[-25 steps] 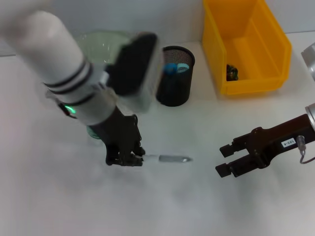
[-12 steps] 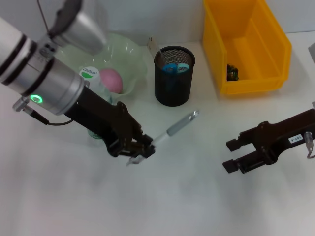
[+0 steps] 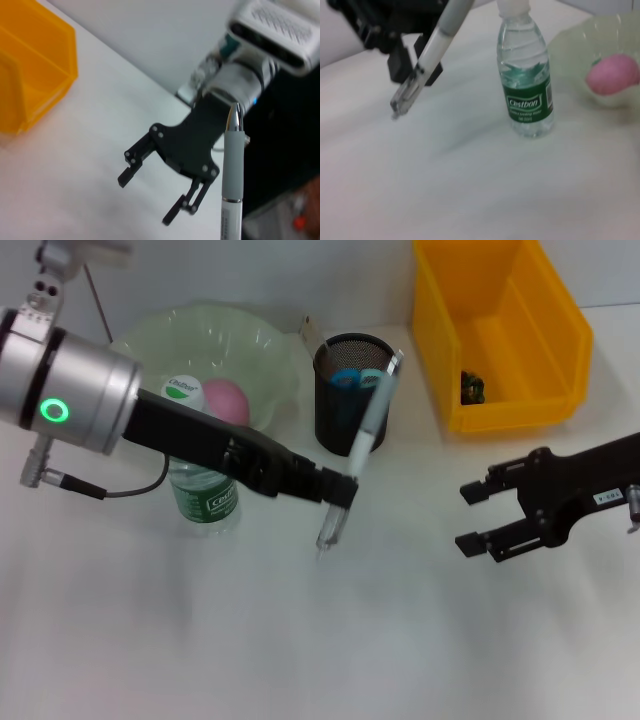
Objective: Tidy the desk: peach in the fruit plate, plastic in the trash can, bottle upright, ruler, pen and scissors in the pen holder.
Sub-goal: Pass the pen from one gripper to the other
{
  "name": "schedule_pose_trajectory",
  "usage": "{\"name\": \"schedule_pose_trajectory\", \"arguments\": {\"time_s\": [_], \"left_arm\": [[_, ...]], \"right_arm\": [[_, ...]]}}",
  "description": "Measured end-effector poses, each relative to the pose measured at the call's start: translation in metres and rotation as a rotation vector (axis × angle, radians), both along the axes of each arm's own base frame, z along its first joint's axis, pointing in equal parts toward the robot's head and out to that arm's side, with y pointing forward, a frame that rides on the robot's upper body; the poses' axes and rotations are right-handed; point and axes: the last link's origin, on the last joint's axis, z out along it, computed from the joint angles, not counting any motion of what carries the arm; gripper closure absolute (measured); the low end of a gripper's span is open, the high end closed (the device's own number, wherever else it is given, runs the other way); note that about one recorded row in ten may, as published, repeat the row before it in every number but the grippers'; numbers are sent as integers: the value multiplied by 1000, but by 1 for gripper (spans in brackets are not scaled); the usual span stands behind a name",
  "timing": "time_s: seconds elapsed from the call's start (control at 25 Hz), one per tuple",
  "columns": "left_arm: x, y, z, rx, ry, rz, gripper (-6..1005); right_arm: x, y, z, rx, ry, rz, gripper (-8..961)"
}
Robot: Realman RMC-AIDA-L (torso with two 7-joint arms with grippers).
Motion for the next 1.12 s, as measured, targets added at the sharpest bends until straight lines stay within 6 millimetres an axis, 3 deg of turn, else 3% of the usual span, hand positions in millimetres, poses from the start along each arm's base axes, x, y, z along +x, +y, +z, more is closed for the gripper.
{"name": "schedule_pose_trajectory", "arguments": {"time_s": [0.32,0.76,1.12], "left_arm": [[-17,0,4,-14,-54,304,817],[-17,-11,9,-104,-152,463,817],[-12,-13,9,-158,-146,530,816]], "right_arm": [[-5,1,9,127,60,178,210],[4,-6,-1,395,121,419,211],[9,-7,-4,780,192,674,211]]}}
